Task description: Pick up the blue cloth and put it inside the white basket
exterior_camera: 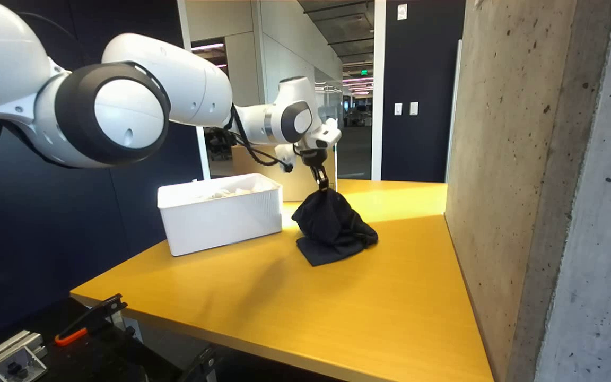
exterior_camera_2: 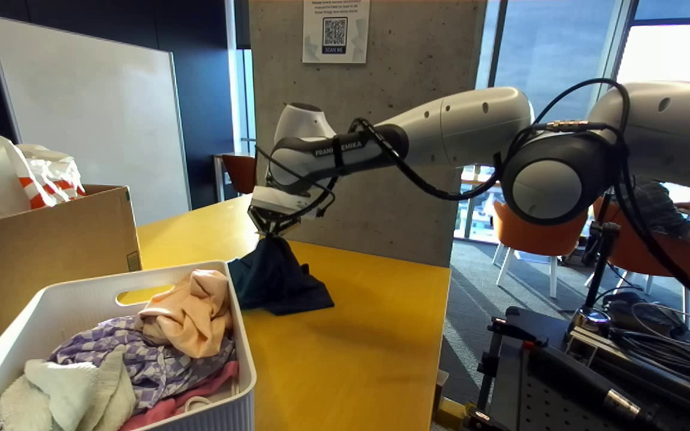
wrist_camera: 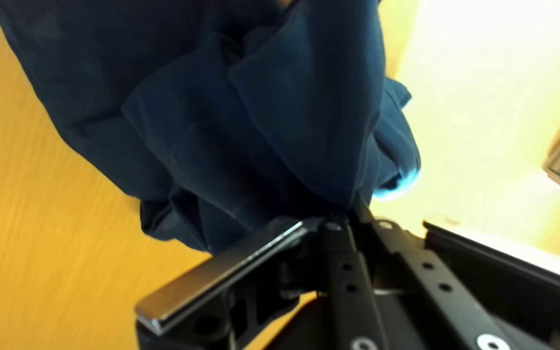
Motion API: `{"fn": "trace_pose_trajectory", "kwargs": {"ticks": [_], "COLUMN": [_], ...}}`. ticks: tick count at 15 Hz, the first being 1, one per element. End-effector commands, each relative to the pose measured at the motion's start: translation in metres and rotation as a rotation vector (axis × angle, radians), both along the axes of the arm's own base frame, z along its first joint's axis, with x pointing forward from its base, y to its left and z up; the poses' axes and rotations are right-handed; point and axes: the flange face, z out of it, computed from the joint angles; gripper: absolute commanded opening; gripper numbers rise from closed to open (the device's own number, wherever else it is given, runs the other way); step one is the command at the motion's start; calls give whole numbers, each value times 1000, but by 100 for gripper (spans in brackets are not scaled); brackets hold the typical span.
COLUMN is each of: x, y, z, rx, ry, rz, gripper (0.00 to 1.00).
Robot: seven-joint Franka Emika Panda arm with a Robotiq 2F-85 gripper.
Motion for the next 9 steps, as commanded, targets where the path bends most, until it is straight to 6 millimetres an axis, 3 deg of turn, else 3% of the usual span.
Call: {"fn": "trace_pose_trajectory", "kwargs": {"ticks": [1,5,9], "x": [-6,-16,-20], "y": [0,-21,-36], "z": [-44,-87,-98], "rx": [17,36,42], "ry": [40,95,121], "rz": [-12,-16,-27], "gripper": [1,1,1]}}
